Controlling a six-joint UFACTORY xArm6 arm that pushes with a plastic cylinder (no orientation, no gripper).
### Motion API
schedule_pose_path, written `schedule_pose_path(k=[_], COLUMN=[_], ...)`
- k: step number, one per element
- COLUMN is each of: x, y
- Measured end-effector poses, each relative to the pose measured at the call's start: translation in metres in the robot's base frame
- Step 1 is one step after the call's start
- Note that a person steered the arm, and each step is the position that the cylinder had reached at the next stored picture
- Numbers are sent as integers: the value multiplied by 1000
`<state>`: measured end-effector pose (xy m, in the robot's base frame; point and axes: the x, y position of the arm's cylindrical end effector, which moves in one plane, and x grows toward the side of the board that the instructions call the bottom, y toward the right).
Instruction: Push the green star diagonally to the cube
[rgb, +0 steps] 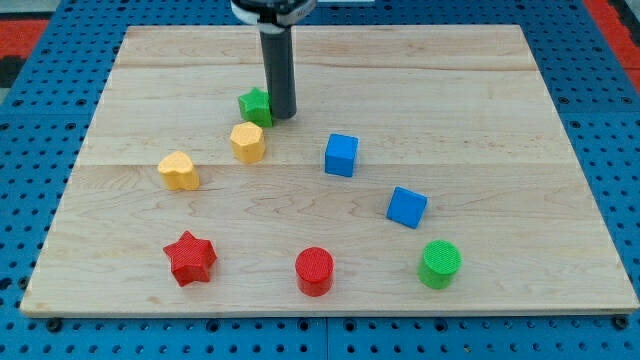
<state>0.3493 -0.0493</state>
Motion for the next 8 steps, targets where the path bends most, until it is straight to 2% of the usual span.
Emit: schedule_pose_path(k=[1,2,3,4,5,6,7,8], x=[28,22,-31,-65,-45,7,28,23], y=[-39,-22,-13,-60,-130,-136,-123,-90])
